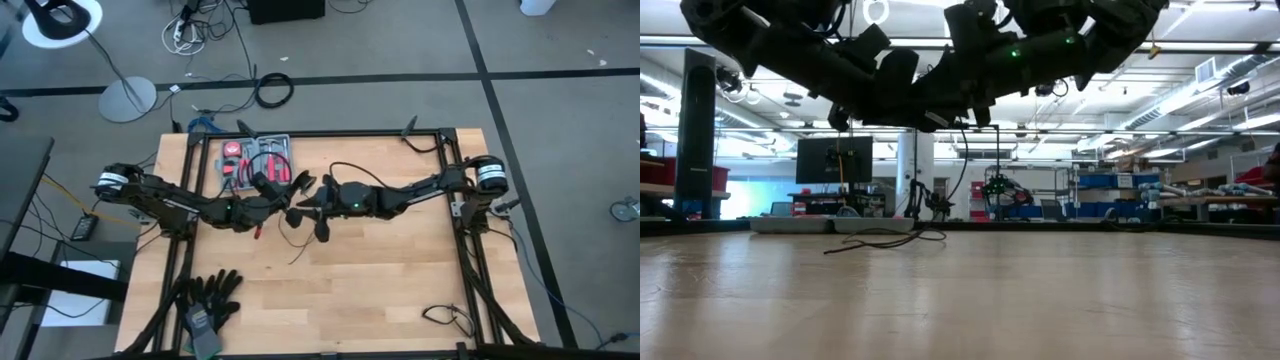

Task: Coil cords
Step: Coil the black wire onto the spool

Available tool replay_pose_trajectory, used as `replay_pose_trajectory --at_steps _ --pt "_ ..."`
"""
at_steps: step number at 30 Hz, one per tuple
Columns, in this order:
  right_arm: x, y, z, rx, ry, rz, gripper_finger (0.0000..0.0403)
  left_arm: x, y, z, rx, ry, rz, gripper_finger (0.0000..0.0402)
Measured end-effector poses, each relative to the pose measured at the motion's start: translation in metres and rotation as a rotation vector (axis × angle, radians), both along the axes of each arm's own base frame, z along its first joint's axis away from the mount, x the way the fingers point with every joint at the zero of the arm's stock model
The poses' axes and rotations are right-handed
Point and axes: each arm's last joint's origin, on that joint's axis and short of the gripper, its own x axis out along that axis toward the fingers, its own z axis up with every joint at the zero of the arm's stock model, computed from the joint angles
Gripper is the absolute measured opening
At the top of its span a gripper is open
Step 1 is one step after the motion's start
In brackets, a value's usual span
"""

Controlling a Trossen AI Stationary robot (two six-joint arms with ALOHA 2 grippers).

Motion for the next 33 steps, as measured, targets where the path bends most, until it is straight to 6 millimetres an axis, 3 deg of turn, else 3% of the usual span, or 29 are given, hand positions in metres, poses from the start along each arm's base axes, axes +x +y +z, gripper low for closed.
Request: replay_pose_trajectory --at_steps 9,15,22,27,29,33 --pt "-0.006 0.007 -0.020 0.029 0.211 0.000 0.0104 0.001 0.000 0.003 0.013 -0.028 0.010 0.0000" --pt "-0.022 0.025 -0.019 0.001 0.208 0.026 0.0099 -0.013 0.002 -0.008 0.018 -0.133 0.029 0.0000" --pt "-0.062 0.035 -0.026 -0.004 0.142 -0.078 0.0098 -0.036 0.003 -0.024 0.008 -0.238 0.005 0.0000" --pt "-0.092 0.033 -0.050 0.080 -0.002 -0.134 0.0096 -0.035 0.002 -0.021 0.041 -0.229 -0.039 0.0000" --pt "-0.096 0.030 -0.058 0.127 -0.076 -0.145 0.0096 -0.033 0.002 -0.018 0.062 -0.221 -0.061 0.0000" --pt "-0.082 0.028 -0.067 0.157 -0.170 -0.158 0.0098 -0.031 0.002 -0.016 0.072 -0.217 -0.062 0.0000"
